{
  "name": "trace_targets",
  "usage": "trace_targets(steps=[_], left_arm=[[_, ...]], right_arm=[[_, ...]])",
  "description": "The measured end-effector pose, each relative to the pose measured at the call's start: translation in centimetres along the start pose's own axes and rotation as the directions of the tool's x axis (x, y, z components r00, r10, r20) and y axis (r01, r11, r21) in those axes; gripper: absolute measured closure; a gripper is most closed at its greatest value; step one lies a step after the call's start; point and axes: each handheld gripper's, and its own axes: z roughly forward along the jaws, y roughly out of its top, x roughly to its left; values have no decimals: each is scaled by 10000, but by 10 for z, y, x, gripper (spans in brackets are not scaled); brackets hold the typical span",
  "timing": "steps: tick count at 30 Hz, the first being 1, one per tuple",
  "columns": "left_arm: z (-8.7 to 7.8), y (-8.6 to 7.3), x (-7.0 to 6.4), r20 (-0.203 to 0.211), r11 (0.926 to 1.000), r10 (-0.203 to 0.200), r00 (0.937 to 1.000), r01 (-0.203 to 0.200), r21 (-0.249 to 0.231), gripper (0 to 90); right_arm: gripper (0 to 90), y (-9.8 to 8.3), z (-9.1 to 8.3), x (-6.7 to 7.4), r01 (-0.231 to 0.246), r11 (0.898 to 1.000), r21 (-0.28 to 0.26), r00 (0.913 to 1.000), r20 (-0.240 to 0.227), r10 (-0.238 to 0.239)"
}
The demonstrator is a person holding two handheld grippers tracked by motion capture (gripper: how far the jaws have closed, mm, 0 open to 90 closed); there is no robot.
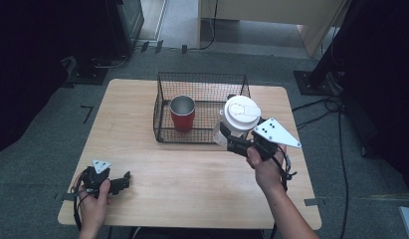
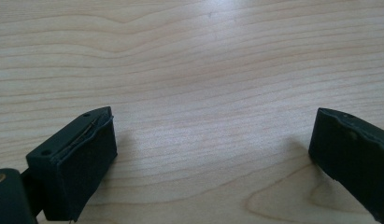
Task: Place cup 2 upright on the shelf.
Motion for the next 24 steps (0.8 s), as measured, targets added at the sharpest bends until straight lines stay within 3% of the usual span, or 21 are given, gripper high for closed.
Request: trace_targets(steps=[8, 24], left_arm=[[0, 0, 0, 1, 10000, -4, 10000, 4, -3, 14], [0, 0, 0, 4, 10000, -4, 10000, 4, -10, 13]], right_arm=[[163, 7, 15, -8, 40, 10000, -84, 9996, 276, -38], [162, 2, 56, -21, -181, 9998, 105, 9952, 965, 170]])
